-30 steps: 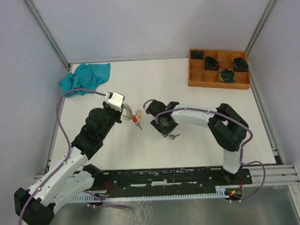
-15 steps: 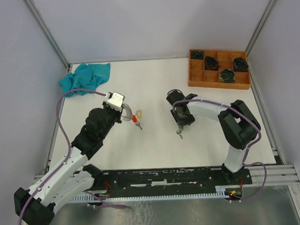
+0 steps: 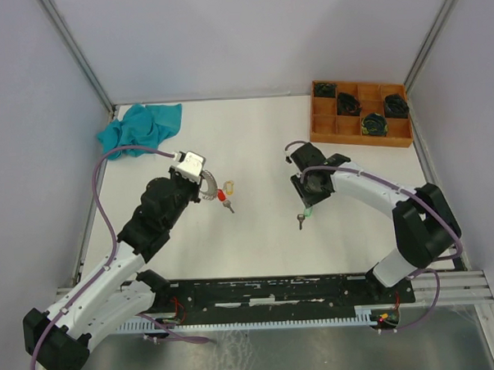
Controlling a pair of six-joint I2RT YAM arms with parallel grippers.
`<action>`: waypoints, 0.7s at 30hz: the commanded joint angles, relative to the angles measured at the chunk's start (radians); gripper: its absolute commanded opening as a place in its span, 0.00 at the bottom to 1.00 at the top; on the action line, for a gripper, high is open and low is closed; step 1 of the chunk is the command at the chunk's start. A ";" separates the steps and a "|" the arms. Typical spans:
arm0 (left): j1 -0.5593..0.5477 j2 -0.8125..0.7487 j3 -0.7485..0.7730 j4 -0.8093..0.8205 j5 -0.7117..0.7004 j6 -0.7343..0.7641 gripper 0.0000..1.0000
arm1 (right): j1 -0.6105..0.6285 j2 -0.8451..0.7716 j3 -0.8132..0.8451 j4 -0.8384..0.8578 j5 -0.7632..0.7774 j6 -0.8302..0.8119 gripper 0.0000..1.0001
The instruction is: Put the keys on the keyring
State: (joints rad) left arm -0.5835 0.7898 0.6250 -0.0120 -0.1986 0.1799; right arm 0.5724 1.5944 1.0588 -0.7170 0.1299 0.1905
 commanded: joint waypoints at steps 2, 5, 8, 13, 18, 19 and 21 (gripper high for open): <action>0.005 -0.007 0.009 0.075 0.025 -0.019 0.03 | -0.008 -0.067 -0.040 0.049 -0.131 -0.127 0.43; 0.004 -0.006 0.008 0.075 0.028 -0.019 0.03 | -0.008 -0.039 -0.036 0.047 -0.187 -0.162 0.45; 0.005 -0.008 0.008 0.075 0.028 -0.018 0.03 | -0.008 0.002 -0.033 0.055 -0.238 -0.189 0.48; 0.005 -0.007 0.008 0.075 0.034 -0.018 0.03 | -0.007 0.036 -0.027 0.082 -0.261 -0.222 0.50; 0.005 -0.007 0.008 0.075 0.036 -0.017 0.03 | -0.008 0.074 -0.016 0.087 -0.262 -0.236 0.48; 0.004 -0.007 0.007 0.075 0.036 -0.017 0.03 | -0.007 0.077 -0.016 0.088 -0.265 -0.236 0.48; 0.005 -0.007 0.007 0.076 0.035 -0.017 0.03 | -0.007 0.085 -0.012 0.088 -0.265 -0.238 0.46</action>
State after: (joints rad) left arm -0.5838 0.7902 0.6250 -0.0120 -0.1761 0.1799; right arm 0.5674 1.6691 1.0225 -0.6571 -0.1169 -0.0257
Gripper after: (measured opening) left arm 0.045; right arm 0.473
